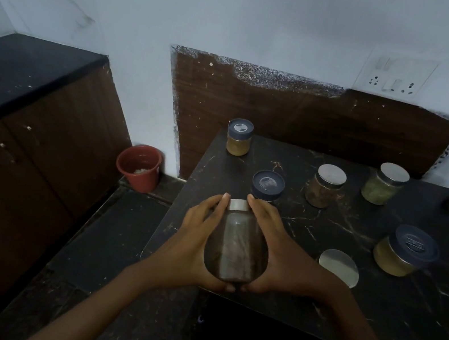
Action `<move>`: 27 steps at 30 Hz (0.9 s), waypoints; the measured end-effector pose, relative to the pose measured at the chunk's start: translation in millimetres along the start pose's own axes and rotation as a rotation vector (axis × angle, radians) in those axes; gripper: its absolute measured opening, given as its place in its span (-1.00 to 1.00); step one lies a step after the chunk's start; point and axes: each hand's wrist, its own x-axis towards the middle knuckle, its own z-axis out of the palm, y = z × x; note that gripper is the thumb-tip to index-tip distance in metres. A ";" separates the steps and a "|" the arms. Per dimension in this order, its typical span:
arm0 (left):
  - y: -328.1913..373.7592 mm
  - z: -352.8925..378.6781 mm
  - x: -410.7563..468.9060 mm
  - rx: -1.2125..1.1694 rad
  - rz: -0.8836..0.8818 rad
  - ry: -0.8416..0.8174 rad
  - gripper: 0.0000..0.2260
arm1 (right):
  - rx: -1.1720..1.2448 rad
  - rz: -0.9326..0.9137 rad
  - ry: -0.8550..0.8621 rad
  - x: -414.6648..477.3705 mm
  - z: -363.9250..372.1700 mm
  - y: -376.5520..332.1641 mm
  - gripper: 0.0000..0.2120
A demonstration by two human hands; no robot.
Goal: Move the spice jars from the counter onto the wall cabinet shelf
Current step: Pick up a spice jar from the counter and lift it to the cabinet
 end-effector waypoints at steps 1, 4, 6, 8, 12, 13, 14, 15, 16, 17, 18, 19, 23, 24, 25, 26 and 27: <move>1.2 -1.1 -0.7 -0.032 0.002 0.018 0.18 | 0.034 0.000 -0.014 -1.8 -2.2 -0.4 0.27; 2.2 -3.5 -5.6 -0.138 -0.006 0.048 0.18 | 0.158 0.038 -0.086 -8.3 -13.2 0.6 0.29; 4.4 -4.6 -8.8 -0.199 -0.018 0.043 0.20 | 0.172 0.058 -0.098 -10.2 -16.5 -0.2 0.27; 6.2 -4.9 -9.4 -0.210 -0.011 0.012 0.22 | 0.154 0.057 -0.070 -10.1 -15.3 -2.7 0.25; 10.7 -4.4 -6.4 -0.084 0.008 -0.017 0.24 | 0.094 0.031 -0.045 -9.3 -10.4 -6.4 0.24; 12.2 -5.0 -6.1 -0.070 -0.003 -0.018 0.22 | 0.080 0.026 -0.039 -9.4 -9.7 -7.1 0.24; 13.0 -5.8 -6.2 -0.078 -0.006 -0.014 0.18 | 0.077 0.022 -0.033 -9.5 -9.8 -7.4 0.24; 13.6 -6.5 -6.6 -0.101 -0.004 -0.005 0.16 | 0.086 0.023 -0.036 -10.2 -10.4 -7.7 0.25; 13.8 -7.3 -7.5 -0.132 -0.003 0.005 0.15 | 0.105 0.026 -0.050 -10.6 -11.8 -7.6 0.26; 14.2 -7.6 -8.4 -0.162 -0.004 0.012 0.15 | 0.129 0.031 -0.073 -11.6 -13.6 -7.0 0.27; 14.5 -7.6 -9.4 -0.192 -0.006 0.015 0.15 | 0.145 0.040 -0.104 -12.1 -15.5 -6.0 0.28; 15.5 -7.6 -10.1 -0.223 -0.008 0.017 0.14 | 0.150 0.049 -0.135 -12.6 -17.1 -5.3 0.29; 14.5 -6.8 -11.5 -0.261 -0.032 -0.020 0.18 | 0.138 0.072 -0.121 -11.9 -16.4 -5.9 0.26; 13.5 -6.4 -11.2 -0.214 -0.031 -0.037 0.20 | 0.124 0.067 -0.098 -11.7 -15.2 -7.1 0.25; 12.7 -5.3 -10.8 -0.146 -0.021 -0.047 0.22 | 0.105 0.059 -0.083 -11.9 -13.6 -8.4 0.25; 13.1 -4.3 -10.1 -0.081 -0.007 -0.048 0.23 | 0.086 0.050 -0.072 -11.9 -12.2 -9.5 0.25; 14.1 -3.5 -9.4 -0.035 0.000 -0.043 0.22 | 0.072 0.039 -0.063 -12.0 -10.7 -10.6 0.25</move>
